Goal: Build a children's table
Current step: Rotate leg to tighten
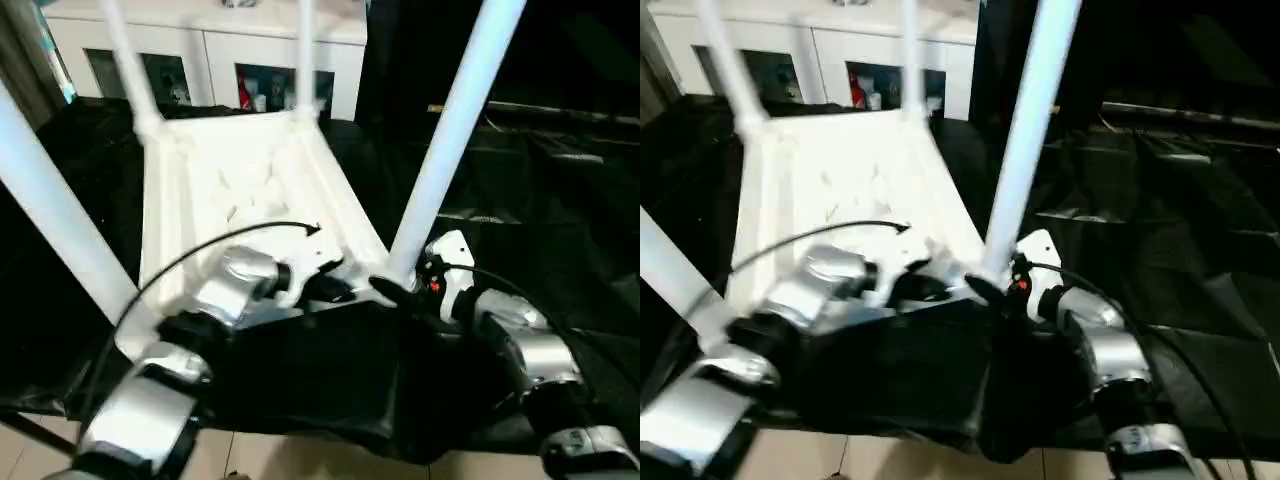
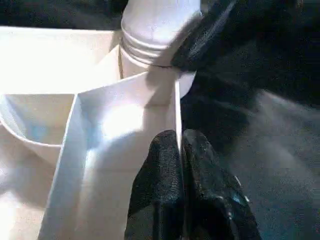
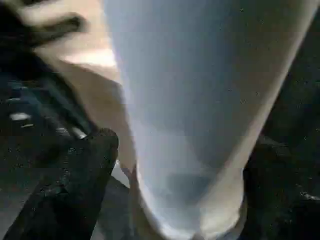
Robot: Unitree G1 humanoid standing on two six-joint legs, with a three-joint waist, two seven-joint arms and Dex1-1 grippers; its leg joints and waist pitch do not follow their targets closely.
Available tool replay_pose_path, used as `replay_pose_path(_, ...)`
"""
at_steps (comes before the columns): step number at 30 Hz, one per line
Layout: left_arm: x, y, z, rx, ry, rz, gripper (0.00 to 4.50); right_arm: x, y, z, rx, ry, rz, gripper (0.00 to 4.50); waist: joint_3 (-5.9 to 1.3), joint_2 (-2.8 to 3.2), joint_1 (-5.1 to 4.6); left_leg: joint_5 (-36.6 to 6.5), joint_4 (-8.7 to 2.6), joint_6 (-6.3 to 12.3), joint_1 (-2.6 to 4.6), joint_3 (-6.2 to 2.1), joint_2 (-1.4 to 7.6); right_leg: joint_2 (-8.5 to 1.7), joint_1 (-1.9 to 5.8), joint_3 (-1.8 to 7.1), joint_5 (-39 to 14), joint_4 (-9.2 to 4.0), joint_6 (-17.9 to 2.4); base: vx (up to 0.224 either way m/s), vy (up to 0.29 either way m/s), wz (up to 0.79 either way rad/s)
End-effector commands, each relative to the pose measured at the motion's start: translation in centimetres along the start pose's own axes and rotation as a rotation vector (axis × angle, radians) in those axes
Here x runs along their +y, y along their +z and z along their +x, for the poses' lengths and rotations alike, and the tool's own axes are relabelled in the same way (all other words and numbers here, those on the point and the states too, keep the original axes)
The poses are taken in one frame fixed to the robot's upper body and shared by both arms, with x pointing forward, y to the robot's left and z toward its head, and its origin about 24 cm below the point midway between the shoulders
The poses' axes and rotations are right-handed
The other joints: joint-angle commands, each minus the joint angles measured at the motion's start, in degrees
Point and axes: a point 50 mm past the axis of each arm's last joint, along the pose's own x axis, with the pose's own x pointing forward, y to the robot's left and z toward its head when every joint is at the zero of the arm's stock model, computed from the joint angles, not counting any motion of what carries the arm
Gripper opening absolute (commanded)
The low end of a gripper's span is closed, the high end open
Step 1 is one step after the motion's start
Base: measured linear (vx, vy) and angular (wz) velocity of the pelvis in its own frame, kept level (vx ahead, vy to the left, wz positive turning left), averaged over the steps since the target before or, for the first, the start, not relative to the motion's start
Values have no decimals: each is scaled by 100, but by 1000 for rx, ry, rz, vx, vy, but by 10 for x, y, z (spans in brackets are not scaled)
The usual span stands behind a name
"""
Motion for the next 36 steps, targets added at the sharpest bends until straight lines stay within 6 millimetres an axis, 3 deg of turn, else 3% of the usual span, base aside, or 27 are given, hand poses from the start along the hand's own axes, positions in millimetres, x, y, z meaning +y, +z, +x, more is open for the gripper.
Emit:
replay_pose_path(1,-18,-20,6,74,-174,-51,0,2,4,-4,15,68,-22,391,-273,-28,18,-904,-357,531,29,-148,397,-422,247,289,-816,-361,-1424,0,0,0)
replay_pose_path(4,-21,-20,3,45,-207,-59,0,3,1,-7,39,116,-21,391,-276,-28,57,-890,-344,495,36,-124,408,-417,244,284,-679,-329,-1523,0,0,0)
replay_pose_path(7,-23,-21,1,36,-224,-77,0,5,-1,-10,58,167,-23,391,-260,-46,96,-947,-346,457,27,-119,407,-426,249,290,-830,-343,-1488,0,0,0)
replay_pose_path(12,-24,-23,-2,42,-224,-81,0,6,-1,-12,62,193,-20,345,-268,-71,106,-904,-342,404,25,-127,390,-435,247,296,-999,-357,-1365,0,0,0)
replay_pose_path(20,-26,-22,-2,41,-229,-91,0,8,-1,-13,55,215,-3,290,-280,-68,103,-734,-323,464,24,-121,386,-419,258,292,-615,-313,-1488,0,0,0)
replay_pose_path(25,-23,-20,3,33,-172,-93,0,6,-7,-11,73,160,29,252,-271,-81,99,-842,-325,416,27,-122,378,-420,257,293,-746,-332,-1461,0,0,0)
replay_pose_path(26,-17,-16,10,18,-85,-93,0,1,-15,-7,104,54,38,247,-267,-77,95,-861,-328,398,28,-124,375,-423,250,295,-799,-340,-1448,0,0,0)
replay_pose_path(28,-14,-15,14,13,-28,-94,0,-2,-19,-4,119,-14,44,243,-212,-75,54,-1193,-366,247,53,-138,357,-433,211,291,-1451,-438,-1309,0,0,0)
replay_pose_path(29,-8,-12,20,9,58,-106,0,-6,-25,1,137,-111,56,241,-189,-53,28,-1640,-385,65,97,-174,354,-469,191,278,-2529,-551,-1028,-56,3,0)
replay_pose_path(30,-8,-11,21,8,72,-108,0,-6,-25,2,139,-125,59,240,-181,-63,5,-1737,-390,26,107,-183,350,-466,175,277,-2770,-583,-935,-56,3,0)
replay_pose_path(32,3,-6,32,14,251,-143,0,-3,-29,18,117,-250,135,240,-178,-63,-52,-1923,-406,-36,126,-212,336,-451,151,277,-3105,-620,-742,0,0,0)
replay_pose_path(35,5,-3,37,21,307,-154,0,2,-29,27,94,-287,173,239,-191,-78,-54,-2085,-414,-40,162,-238,337,-455,128,261,-3316,-675,-566,0,0,0)
replay_pose_path(36,6,-2,39,23,327,-154,0,4,-29,32,83,-312,194,239,-194,-38,-72,-2081,-435,-38,137,-247,344,-448,138,266,-3194,-671,-569,0,0,0)
